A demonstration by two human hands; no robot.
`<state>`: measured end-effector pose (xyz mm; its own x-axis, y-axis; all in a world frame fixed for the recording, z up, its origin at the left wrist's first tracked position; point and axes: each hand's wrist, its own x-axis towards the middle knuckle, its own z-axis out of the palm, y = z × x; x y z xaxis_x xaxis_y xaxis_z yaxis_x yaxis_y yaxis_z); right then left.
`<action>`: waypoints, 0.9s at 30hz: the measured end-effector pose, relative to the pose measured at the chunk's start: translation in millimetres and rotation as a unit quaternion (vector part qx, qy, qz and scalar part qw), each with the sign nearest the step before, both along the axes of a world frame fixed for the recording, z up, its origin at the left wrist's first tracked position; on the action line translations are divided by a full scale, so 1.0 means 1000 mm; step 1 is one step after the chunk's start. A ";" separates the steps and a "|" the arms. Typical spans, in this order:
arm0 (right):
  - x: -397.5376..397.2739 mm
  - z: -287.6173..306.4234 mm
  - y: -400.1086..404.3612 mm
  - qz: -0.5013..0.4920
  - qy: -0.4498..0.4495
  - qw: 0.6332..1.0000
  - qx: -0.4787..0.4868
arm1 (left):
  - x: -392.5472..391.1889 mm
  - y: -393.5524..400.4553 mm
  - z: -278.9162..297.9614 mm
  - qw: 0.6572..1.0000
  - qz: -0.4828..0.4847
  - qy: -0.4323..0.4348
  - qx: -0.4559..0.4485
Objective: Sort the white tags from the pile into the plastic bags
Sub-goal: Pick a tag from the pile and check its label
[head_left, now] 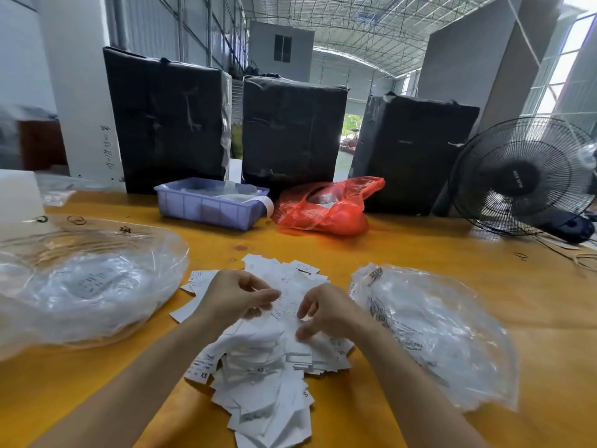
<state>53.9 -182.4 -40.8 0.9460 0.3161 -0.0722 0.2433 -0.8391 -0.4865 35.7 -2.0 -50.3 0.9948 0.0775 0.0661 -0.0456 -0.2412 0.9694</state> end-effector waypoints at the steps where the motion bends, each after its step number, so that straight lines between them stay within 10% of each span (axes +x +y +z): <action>1: 0.002 0.000 -0.001 -0.010 -0.016 1.000 0.012 | 0.001 0.001 -0.001 1.000 0.004 0.000 -0.007; 10: 0.007 0.011 -0.008 -0.036 -0.105 0.989 0.102 | 0.003 -0.001 -0.001 0.995 -0.013 0.058 -0.079; 23: 0.002 0.001 0.004 0.079 -0.051 0.991 -0.094 | 0.002 -0.001 -0.002 0.996 0.004 0.067 -0.063; 27: 0.002 0.006 0.000 0.044 -0.092 0.994 -0.027 | 0.001 0.000 -0.001 0.995 0.000 0.063 -0.073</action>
